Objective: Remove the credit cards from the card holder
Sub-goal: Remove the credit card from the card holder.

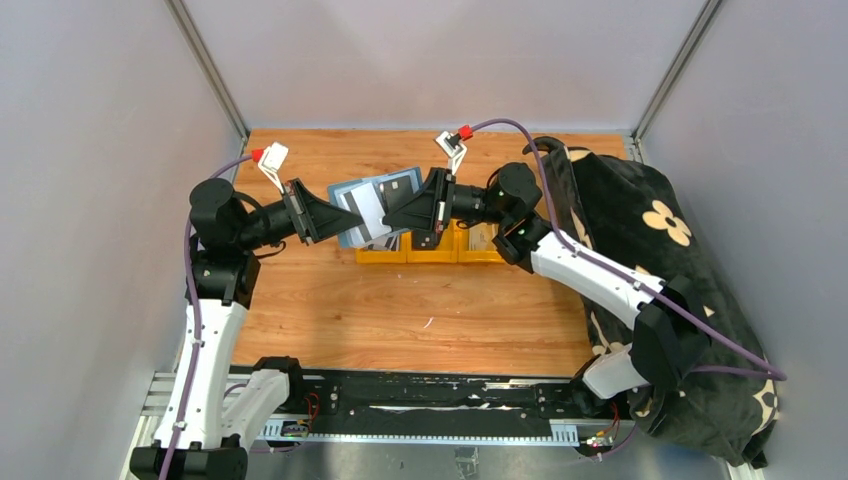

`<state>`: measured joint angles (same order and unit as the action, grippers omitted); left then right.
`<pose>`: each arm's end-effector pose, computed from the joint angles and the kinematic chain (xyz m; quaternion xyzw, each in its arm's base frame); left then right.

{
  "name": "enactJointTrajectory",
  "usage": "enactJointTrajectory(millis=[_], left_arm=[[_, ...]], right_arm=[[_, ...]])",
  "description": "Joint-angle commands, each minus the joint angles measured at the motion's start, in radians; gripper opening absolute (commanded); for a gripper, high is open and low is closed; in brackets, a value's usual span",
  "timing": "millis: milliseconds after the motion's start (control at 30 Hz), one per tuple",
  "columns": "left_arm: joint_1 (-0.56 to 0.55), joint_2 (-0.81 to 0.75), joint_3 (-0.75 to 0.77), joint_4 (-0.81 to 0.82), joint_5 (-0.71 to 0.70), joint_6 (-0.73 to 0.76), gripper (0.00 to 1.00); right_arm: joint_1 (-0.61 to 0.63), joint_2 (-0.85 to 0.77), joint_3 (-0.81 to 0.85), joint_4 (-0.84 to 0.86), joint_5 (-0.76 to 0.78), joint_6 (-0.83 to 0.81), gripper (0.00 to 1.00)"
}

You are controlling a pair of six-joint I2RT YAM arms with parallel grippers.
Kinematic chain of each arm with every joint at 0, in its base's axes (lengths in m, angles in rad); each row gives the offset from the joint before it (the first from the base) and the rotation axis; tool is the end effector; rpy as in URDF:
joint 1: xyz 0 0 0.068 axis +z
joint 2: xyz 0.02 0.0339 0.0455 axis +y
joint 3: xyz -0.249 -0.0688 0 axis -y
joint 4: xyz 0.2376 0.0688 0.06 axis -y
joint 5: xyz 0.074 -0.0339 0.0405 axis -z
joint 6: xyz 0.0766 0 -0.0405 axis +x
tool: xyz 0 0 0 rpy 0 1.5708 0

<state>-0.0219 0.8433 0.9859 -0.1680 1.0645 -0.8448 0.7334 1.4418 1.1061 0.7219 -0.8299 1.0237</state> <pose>0.1907 -0.0712 0.3898 0.0779 0.7072 -0.5824 0.3933 0.2211 0.2753 0.3862 -0.2571 0.5539 0.7281 0.3113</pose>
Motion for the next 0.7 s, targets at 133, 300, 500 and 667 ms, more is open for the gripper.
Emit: enactJointTrajectory(millis=[133,300,500,667], left_arm=[[-0.009,0.006,0.044,-0.142,0.031,0.134,0.00],[-0.008,0.017,0.059,-0.199,0.041,0.183,0.00],[-0.008,0.017,0.065,-0.176,0.048,0.154,0.04],[-0.008,0.016,0.052,-0.047,0.058,0.030,0.08]], right_arm=[[0.018,0.061,0.106,0.100,0.005,0.023,0.24],[0.017,0.087,0.137,0.106,-0.002,0.036,0.20],[0.019,0.102,0.143,0.157,-0.014,0.073,0.00],[0.011,0.051,0.064,0.186,0.022,0.052,0.00]])
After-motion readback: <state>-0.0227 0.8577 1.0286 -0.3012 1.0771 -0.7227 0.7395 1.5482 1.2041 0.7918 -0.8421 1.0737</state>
